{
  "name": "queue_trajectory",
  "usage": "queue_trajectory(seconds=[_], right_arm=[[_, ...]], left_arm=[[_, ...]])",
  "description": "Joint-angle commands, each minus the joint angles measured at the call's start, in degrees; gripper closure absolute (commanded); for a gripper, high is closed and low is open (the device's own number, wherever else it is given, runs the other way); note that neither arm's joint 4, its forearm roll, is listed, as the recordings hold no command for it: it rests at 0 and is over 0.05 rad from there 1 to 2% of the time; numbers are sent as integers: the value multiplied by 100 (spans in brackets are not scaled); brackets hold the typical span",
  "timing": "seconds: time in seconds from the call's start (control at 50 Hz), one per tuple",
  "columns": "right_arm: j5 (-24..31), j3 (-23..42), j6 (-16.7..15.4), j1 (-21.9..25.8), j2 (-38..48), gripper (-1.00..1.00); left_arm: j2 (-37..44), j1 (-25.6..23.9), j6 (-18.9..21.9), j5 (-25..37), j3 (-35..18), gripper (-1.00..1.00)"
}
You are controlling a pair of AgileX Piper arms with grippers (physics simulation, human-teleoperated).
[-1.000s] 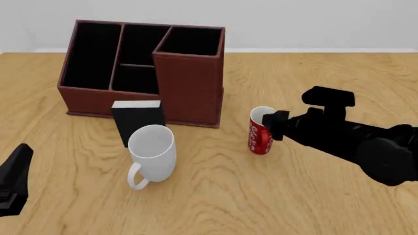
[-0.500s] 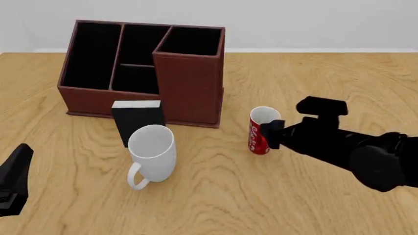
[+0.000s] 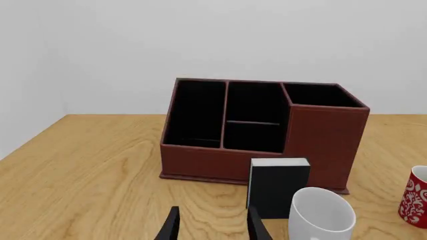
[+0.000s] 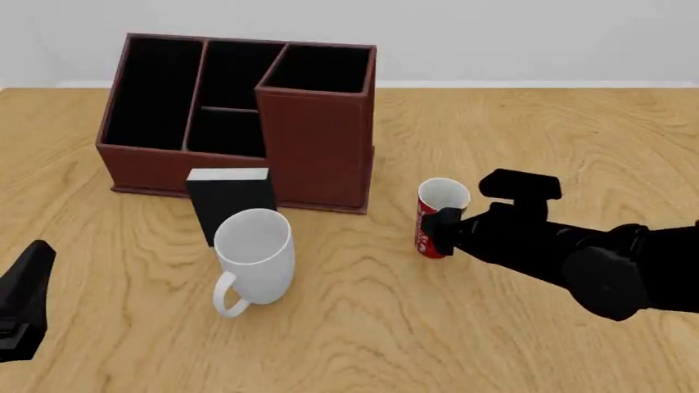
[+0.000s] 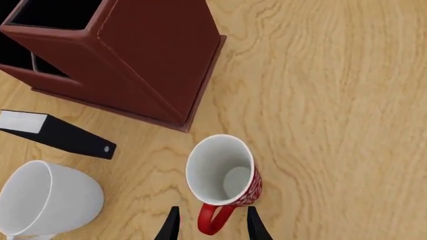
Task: Pick up the red mug and place it to the right of the caddy.
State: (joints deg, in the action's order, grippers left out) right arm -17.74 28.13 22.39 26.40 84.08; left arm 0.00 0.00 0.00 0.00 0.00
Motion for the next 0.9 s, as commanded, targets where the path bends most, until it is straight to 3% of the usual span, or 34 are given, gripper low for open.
queue_trajectory(seconds=[0.02, 0.66, 0.68, 0.9], right_arm=[[-77, 29, 122, 60, 207, -100], [-167, -9, 275, 51, 426, -100], [-147, -32, 241, -4, 384, 100], [-14, -144, -68, -110, -46, 100]], left_arm=[[0, 0, 0, 0, 0, -100], [0, 0, 0, 0, 0, -100], [0, 0, 0, 0, 0, -100], [0, 0, 0, 0, 0, -100]])
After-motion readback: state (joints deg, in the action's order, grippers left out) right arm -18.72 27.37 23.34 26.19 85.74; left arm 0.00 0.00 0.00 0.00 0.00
